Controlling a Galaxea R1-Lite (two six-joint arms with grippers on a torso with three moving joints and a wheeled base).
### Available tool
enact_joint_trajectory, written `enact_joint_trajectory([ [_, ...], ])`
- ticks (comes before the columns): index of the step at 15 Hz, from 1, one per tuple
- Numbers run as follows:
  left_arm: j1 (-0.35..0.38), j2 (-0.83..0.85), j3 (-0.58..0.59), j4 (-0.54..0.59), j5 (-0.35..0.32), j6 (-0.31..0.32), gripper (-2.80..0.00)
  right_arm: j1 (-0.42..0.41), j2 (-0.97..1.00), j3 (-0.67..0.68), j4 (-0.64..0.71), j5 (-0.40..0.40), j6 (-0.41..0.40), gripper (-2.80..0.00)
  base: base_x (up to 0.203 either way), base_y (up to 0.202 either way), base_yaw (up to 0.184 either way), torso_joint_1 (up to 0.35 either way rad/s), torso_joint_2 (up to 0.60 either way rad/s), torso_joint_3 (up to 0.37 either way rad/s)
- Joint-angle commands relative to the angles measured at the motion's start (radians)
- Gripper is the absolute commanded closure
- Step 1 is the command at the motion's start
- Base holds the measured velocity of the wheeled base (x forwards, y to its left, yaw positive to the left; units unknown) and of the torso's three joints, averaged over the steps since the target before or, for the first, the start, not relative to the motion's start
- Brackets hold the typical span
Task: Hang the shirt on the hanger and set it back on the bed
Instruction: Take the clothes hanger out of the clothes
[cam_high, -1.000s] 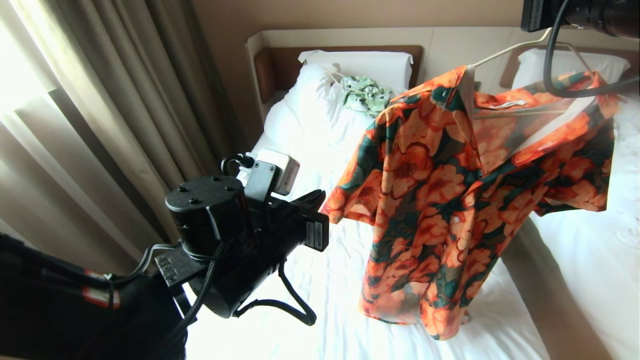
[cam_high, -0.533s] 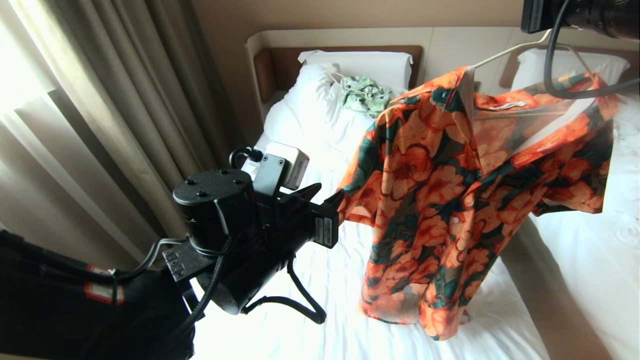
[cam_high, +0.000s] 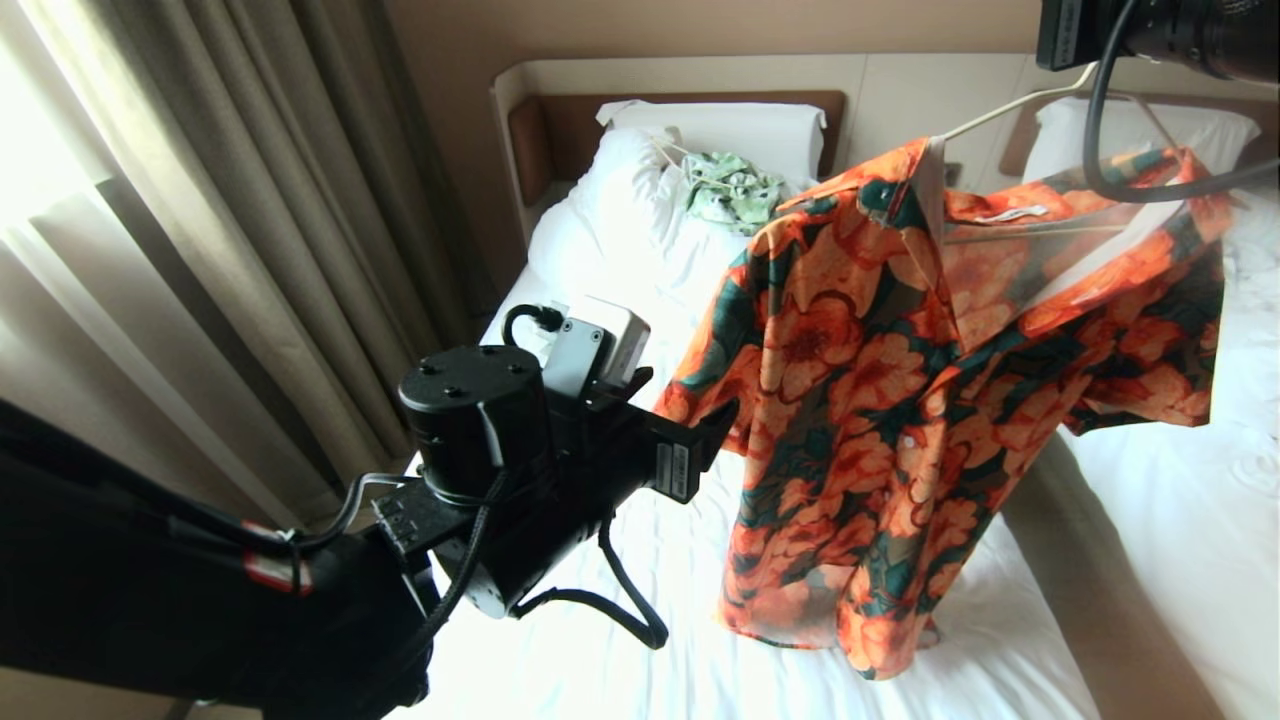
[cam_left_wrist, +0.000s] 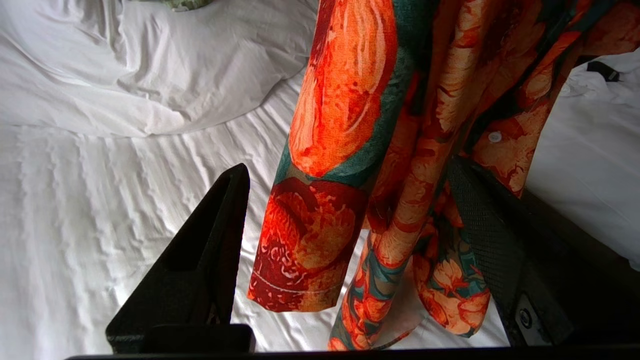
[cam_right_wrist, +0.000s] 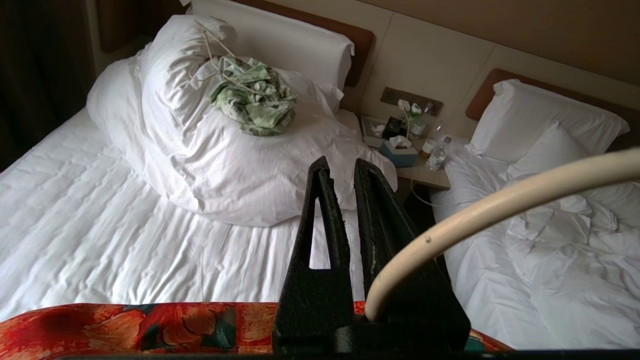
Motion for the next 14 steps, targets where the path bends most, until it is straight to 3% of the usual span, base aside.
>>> enact_joint_trajectory([
  [1, 0.007, 0.054, -0.038, -0.007, -0.005, 0.001, -2.80, 0.001, -0.007, 0.001, -0.001, -0.002, -0.002, 0.00, 0.000, 0.000, 0.000, 0.000, 0.00, 0.000],
  [4, 0.016, 0.098, -0.082, -0.008, -0.005, 0.004, -2.80, -0.001, -0.010, 0.003, -0.004, -0.001, -0.002, 0.00, 0.000, 0.000, 0.000, 0.000, 0.00, 0.000],
  [5, 0.016, 0.098, -0.081, -0.009, -0.005, 0.011, -1.91, -0.001, -0.010, 0.005, -0.004, -0.001, -0.002, 0.00, 0.000, 0.000, 0.000, 0.000, 0.00, 0.000],
  [6, 0.017, 0.098, -0.081, -0.010, -0.005, 0.014, 0.00, -0.001, -0.010, 0.008, -0.004, -0.001, -0.002, 0.00, 0.000, 0.000, 0.000, 0.000, 0.00, 0.000],
  [14, 0.027, 0.092, -0.078, -0.012, 0.001, 0.012, 0.00, -0.003, -0.008, 0.014, -0.005, -0.001, 0.000, 0.00, 0.000, 0.000, 0.000, 0.000, 0.00, 0.000],
])
